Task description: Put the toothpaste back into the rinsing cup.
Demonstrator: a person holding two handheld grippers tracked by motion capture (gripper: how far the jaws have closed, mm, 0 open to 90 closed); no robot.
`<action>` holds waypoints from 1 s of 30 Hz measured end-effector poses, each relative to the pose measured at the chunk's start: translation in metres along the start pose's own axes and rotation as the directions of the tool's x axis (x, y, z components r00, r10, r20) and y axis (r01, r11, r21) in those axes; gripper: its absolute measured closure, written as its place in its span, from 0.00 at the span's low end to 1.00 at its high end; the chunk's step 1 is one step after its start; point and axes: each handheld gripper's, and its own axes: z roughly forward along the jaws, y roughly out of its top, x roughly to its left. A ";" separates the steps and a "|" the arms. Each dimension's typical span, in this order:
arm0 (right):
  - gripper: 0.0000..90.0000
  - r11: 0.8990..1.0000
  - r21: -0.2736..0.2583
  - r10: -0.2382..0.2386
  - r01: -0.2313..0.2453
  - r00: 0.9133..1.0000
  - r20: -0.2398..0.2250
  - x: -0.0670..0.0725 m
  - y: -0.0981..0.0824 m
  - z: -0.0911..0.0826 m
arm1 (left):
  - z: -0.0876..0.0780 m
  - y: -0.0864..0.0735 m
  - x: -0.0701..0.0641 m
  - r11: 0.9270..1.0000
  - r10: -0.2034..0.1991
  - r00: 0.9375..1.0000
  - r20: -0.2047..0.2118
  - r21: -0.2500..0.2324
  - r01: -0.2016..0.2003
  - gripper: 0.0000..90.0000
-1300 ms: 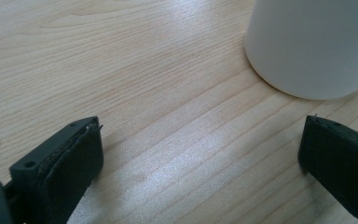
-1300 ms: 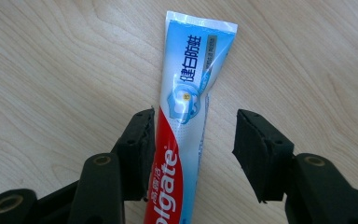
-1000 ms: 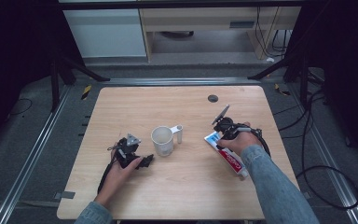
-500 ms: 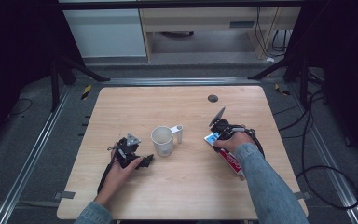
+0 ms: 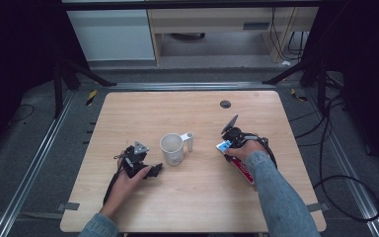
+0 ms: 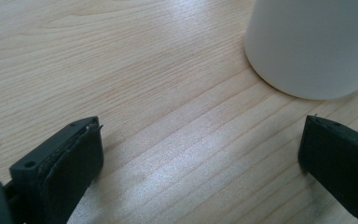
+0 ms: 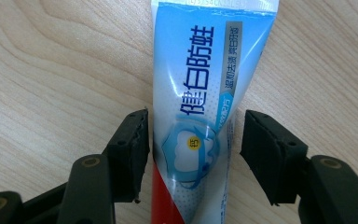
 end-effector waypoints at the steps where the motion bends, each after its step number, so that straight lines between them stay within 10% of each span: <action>1: 0.47 1.000 0.000 0.001 -0.001 1.000 -0.002 0.000 0.000 0.000 | 0.000 0.000 0.000 1.000 0.000 1.000 0.000 0.000 0.000 0.00; 30: 0.59 0.999 0.005 -0.044 0.044 0.999 0.002 -0.002 -0.002 0.005 | 0.000 0.000 0.000 1.000 0.003 1.000 0.000 0.002 -0.003 0.00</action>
